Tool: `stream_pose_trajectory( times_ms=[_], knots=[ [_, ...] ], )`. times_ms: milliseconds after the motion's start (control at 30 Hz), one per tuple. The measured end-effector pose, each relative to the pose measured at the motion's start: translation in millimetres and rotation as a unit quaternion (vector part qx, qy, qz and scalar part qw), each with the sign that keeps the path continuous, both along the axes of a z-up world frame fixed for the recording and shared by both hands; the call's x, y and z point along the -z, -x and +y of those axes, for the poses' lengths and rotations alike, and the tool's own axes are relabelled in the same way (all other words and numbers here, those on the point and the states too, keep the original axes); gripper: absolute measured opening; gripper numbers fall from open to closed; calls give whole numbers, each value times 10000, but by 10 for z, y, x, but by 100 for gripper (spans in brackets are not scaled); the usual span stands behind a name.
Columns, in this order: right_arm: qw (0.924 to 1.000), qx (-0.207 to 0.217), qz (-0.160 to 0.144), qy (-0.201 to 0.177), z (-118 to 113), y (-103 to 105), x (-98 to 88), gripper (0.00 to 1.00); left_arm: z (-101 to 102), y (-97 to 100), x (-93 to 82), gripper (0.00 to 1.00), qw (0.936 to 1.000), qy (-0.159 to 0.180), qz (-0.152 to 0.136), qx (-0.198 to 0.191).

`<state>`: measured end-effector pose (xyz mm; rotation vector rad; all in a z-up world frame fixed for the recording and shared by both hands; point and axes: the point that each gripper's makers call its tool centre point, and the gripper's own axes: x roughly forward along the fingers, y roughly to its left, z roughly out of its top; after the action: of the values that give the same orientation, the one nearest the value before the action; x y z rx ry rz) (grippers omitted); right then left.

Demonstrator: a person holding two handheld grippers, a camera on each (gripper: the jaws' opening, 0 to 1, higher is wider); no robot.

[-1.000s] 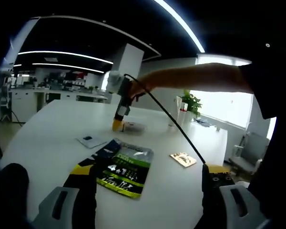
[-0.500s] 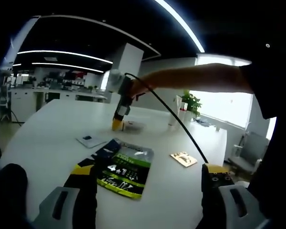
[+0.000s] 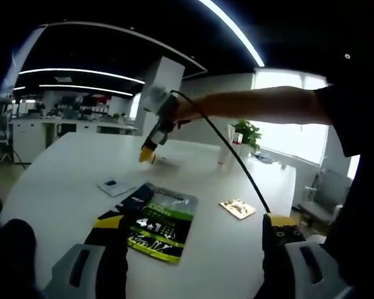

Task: Arrange the skincare products in the storage area until every visible bottle or jar stands upright without overlapping.

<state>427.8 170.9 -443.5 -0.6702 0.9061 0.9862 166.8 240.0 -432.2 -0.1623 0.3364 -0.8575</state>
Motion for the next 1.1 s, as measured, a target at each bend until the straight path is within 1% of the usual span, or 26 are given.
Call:
stream_pose_trajectory(
  times_ms=[33,67,100,167,267,333,500,567,600,633,700,733,800,833,900,933,967,1000,1033,1067,1100],
  knots=[
    [9999,60,-49,-65,-20,13,-38,17,-3,5,-4,91,10000,-14,-7,7],
    [9998,50,-97,-137,-25,-23,-67,17,-6,11,-11,91,10000,-19,-11,14],
    [9998,58,-98,-153,-40,-14,-78,17,-8,16,-23,91,10000,-14,-24,16],
    [9991,132,-215,-328,-54,0,-130,17,-11,23,-38,91,10000,-24,-42,14],
    [9981,203,-344,-476,-103,49,-173,17,-11,34,-70,93,10000,-42,-76,-38],
    [9969,271,-432,-604,-128,96,-199,17,-24,56,-93,93,10000,-34,-91,-6],
    [9927,368,-763,-863,-186,140,-243,17,-42,89,-108,94,9999,-42,-119,-4],
    [9882,432,-961,-1116,-178,157,-320,17,-36,95,-105,95,9999,-64,-126,-22],
    [9869,470,-1003,-1177,-196,178,-349,17,-30,94,-106,97,9999,-71,-126,-46],
    [9829,507,-1161,-1335,-202,187,-417,17,-24,92,-107,98,9999,-82,-134,-69],
    [9774,587,-1311,-1550,-219,301,-506,17,-22,96,-108,99,9998,-94,-132,-65],
    [9728,678,-1413,-1703,-261,172,-578,17,-22,98,-108,99,9999,-99,-123,-70],
    [9659,777,-1499,-1964,-281,221,-678,17,-23,98,-108,99,9998,-109,-131,-71],
    [9612,872,-1593,-2075,-307,230,-729,17,-25,98,-106,99,9998,-107,-123,-70],
    [9571,890,-1671,-2193,-321,287,-780,17,-31,95,-93,99,9998,-119,-112,-65],
    [9534,954,-1775,-2246,-352,290,-813,17,-36,96,-90,99,9998,-128,-108,-57],
    [9517,936,-1820,-2290,-367,317,-834,17,-42,97,-91,99,9999,-130,-103,-48],
    [9491,988,-1825,-2368,-412,247,-871,17,-48,97,-93,99,9999,-132,-106,-38],
    [9428,1115,-1881,-2518,-450,220,-920,17,-53,96,-96,99,9998,-139,-109,-32],
    [9431,1084,-1855,-2536,-455,271,-915,17,-57,96,-99,99,9998,-143,-107,-27],
    [9411,1133,-1874,-2576,-474,291,-922,17,-59,95,-102,99,9998,-144,-111,-25]
  ],
)
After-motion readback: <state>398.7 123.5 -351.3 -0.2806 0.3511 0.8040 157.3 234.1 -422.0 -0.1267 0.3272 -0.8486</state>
